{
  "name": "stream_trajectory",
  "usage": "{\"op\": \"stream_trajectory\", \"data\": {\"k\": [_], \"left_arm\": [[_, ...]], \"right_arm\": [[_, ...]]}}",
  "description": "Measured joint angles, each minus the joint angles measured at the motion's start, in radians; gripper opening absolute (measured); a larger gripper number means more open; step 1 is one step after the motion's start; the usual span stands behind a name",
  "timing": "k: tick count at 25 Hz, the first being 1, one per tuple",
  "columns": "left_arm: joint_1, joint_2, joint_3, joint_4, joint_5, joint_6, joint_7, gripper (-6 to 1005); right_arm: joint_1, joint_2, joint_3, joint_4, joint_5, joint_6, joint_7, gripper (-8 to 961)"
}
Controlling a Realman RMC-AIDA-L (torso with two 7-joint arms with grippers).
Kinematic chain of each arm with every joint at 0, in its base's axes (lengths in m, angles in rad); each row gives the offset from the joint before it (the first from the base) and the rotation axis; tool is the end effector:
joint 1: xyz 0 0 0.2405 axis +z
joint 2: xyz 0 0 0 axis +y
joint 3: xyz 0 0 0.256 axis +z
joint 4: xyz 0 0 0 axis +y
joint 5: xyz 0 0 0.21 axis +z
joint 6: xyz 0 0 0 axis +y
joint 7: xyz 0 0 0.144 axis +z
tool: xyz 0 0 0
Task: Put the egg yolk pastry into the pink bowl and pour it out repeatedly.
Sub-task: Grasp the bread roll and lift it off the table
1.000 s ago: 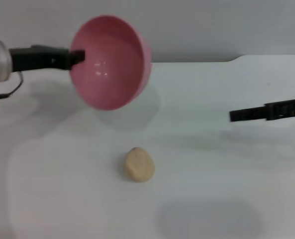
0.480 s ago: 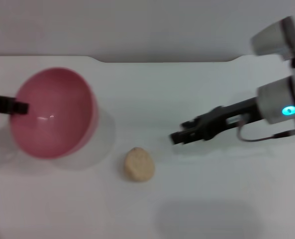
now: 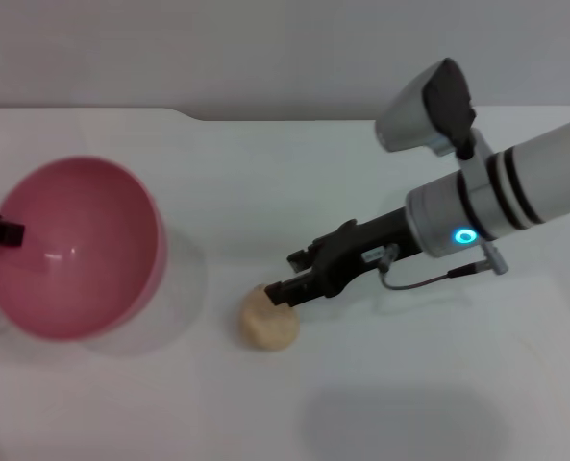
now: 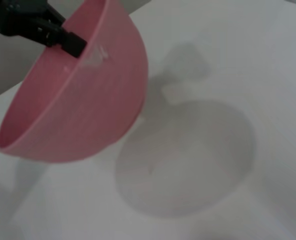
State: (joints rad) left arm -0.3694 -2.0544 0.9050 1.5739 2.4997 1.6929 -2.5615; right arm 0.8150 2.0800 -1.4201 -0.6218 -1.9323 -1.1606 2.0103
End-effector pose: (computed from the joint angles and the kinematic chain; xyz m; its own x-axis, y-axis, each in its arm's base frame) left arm -0.2540 0.3176 0.1144 0.5011 0.8366 0.2213 0.8027 -0.3537 -0.4801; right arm 0.1666 0.3736 -0.0947 0.8425 -0.5311 -0.0899 -0.5365 -0.8424 -0.0503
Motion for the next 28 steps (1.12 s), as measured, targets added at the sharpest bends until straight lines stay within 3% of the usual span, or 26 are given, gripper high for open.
{"op": "stream_trajectory", "data": {"k": [7,17,23,28], "left_arm": [[-0.008,-0.001,0.055,0.000,0.008,-0.004,-0.020,-1],[-0.018,-0.001,0.097,-0.006,0.010,-0.005,-0.021,-2],[-0.028,-0.001,0.112,-0.012,0.010,-0.007,-0.023,-2],[-0.041,-0.001,0.142,-0.023,0.015,-0.017,-0.023,-2]], "right_arm": [[0.005,0.006,-0.139,0.040,0.059,0.090,-0.001,626],[-0.009,0.009,-0.423,0.045,0.274,0.295,-0.003,601],[-0.018,0.003,-0.421,0.042,0.278,0.291,0.002,574],[-0.071,-0.004,-0.304,0.030,0.281,0.267,0.001,506]]}}
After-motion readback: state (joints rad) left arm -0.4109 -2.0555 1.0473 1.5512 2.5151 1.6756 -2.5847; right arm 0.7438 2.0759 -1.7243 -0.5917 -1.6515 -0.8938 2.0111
